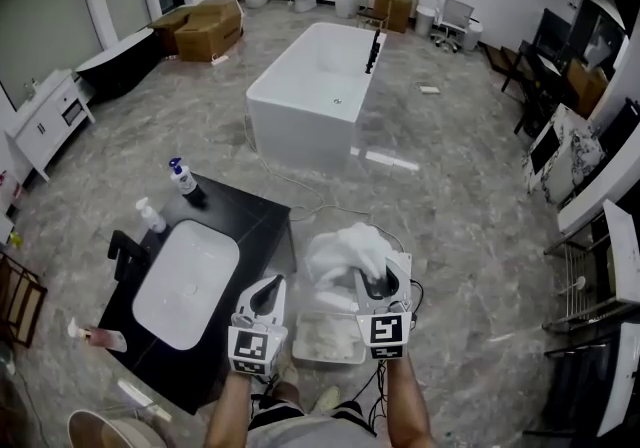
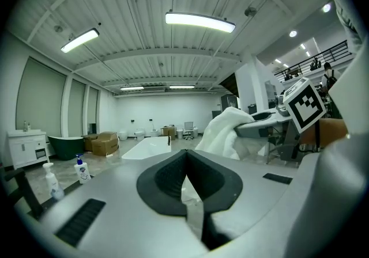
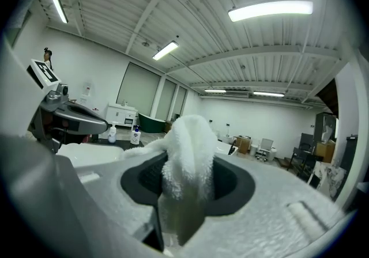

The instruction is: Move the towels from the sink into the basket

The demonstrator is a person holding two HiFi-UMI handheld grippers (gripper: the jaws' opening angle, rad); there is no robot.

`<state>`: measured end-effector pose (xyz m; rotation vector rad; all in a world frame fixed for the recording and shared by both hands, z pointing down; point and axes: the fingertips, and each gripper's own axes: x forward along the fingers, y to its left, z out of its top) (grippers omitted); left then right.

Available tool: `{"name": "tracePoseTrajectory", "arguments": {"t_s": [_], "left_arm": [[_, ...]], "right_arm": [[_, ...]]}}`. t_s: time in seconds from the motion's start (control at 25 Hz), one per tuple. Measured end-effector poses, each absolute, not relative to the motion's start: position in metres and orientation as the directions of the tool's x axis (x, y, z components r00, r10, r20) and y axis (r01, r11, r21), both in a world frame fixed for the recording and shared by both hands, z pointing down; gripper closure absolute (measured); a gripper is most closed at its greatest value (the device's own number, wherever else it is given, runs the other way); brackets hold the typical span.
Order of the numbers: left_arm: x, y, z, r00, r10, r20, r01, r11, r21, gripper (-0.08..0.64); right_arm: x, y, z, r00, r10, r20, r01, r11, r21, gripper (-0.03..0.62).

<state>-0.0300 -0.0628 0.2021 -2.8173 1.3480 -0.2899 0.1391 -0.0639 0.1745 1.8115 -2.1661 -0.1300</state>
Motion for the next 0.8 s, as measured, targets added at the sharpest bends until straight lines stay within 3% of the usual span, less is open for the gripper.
{"name": "tracePoseTrajectory", "arguments": {"t_s": [0.32,0.8], "left_arm": [[-0.010,0.003,0.221,0.606,-0.772,0.194,-0.774,-0.628,-0.081,0.551],[0.004,0.017,0.273,0.644,-0.712,0.279,-0.731,-0.681,-0.050,0.551]], "right_arm": [[0.159,0.002,0.186,-0.164,-0.967,0.196,-0.941,0.213,0.264,0.425],[0.158,0.042,0.240,-0.128,-0.959,0.252,-0.966,0.178,0.187,0.425]]}}
